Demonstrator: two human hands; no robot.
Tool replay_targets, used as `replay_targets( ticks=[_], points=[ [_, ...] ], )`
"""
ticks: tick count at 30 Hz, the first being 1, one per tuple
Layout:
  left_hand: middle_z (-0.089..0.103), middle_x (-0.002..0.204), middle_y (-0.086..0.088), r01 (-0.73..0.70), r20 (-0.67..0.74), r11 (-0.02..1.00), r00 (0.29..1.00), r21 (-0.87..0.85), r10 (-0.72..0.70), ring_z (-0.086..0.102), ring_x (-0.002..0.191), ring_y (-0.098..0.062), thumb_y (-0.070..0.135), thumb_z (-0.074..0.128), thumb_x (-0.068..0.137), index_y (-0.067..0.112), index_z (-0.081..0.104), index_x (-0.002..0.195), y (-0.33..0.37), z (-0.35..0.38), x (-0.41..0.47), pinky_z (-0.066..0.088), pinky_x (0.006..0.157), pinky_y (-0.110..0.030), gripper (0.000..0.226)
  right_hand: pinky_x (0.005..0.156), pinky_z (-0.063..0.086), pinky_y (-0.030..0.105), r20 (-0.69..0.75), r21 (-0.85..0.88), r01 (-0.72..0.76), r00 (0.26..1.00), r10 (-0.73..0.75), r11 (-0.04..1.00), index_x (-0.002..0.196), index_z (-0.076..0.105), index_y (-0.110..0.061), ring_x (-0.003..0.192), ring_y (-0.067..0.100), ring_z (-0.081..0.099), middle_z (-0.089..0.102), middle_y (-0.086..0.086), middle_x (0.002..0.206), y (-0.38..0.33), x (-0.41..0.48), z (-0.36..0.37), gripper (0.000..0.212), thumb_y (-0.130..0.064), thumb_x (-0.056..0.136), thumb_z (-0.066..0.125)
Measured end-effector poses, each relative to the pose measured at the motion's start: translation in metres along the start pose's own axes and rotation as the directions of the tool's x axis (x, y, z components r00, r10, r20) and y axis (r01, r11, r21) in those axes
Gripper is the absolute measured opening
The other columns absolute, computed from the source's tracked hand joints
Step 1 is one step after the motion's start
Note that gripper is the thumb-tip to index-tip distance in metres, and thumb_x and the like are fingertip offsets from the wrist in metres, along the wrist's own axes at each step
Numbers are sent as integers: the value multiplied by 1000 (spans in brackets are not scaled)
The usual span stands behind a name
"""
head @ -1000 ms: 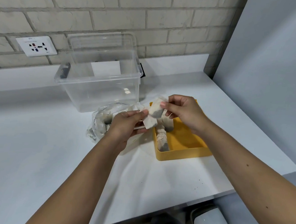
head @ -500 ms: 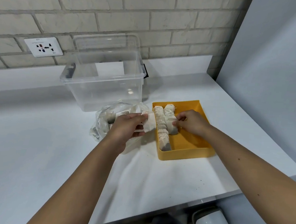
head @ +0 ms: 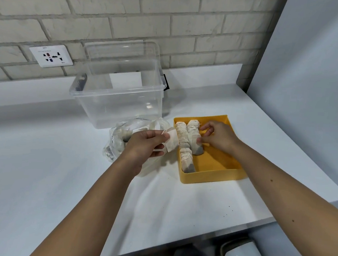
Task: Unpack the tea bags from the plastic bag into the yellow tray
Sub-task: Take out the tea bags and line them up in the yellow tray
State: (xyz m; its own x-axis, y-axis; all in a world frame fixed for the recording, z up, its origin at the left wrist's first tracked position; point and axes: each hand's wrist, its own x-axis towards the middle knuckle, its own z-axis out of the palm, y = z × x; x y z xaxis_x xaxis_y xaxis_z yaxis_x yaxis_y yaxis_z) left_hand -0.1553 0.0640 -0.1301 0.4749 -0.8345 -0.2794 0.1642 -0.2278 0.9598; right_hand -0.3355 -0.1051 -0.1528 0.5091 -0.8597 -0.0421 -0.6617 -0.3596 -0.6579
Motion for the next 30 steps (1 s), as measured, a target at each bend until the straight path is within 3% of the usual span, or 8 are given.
replay_targets(
  ticks=[4,7,11,13,18,21,24,30],
  points=[
    [66,79,0,-54,-21,998,998,41,55,60,70,-12,18,72,88,11,73,94,10,12,2,58,72,-29,10,61,42,5,35,225,53,997,-62,973,109,71,-19,82,7,60,66,-1,93,-26,-12,-24,34,-17,76,82],
    [66,76,2,-129,-1,986,992,102,130,61,69,-13,19,71,89,12,73,91,22,30,4,56,73,-30,7,61,46,12,219,324,46,968,-122,945,113,71,-24,84,5,61,69,-5,100,-50,-25,-39,37,-20,77,81],
    [67,77,1,-177,32,976,984,123,174,61,71,-13,20,72,89,14,74,88,29,40,4,56,70,-28,7,52,42,15,175,348,95,971,-164,933,97,73,-10,55,3,49,63,-4,74,-61,-31,-37,21,-21,80,79],
    [68,80,0,-175,40,978,984,110,172,61,73,-14,20,72,88,14,74,90,28,40,3,57,74,-30,7,52,43,18,140,328,112,976,-165,938,88,72,-9,52,3,49,60,-5,65,-58,-32,-36,15,-21,83,76],
    [73,85,2,-139,-16,983,990,117,141,64,76,-14,19,72,88,14,77,95,17,20,1,59,79,-35,10,59,50,21,117,294,7,992,-44,956,86,71,-10,58,6,60,66,-5,66,-25,-27,-33,12,-21,85,75],
    [73,83,3,-114,-81,988,989,99,123,65,76,-15,18,72,88,15,77,92,9,1,1,59,77,-33,7,58,51,24,200,274,-118,978,63,954,81,68,-9,53,12,59,67,4,65,2,-23,-19,11,-17,85,75],
    [70,85,1,-106,-121,991,986,85,116,62,76,-15,18,72,88,14,76,93,6,-14,0,59,72,-29,8,60,56,28,258,244,-216,954,152,945,94,67,-2,54,17,63,69,13,71,18,-19,-4,16,-11,84,75],
    [69,90,-1,-102,-148,991,982,82,114,61,78,-15,18,71,89,11,76,97,7,-26,1,59,73,-29,12,69,60,34,200,260,-213,966,163,942,95,65,-4,63,25,67,71,17,78,17,-8,6,19,-10,82,77]
  ],
)
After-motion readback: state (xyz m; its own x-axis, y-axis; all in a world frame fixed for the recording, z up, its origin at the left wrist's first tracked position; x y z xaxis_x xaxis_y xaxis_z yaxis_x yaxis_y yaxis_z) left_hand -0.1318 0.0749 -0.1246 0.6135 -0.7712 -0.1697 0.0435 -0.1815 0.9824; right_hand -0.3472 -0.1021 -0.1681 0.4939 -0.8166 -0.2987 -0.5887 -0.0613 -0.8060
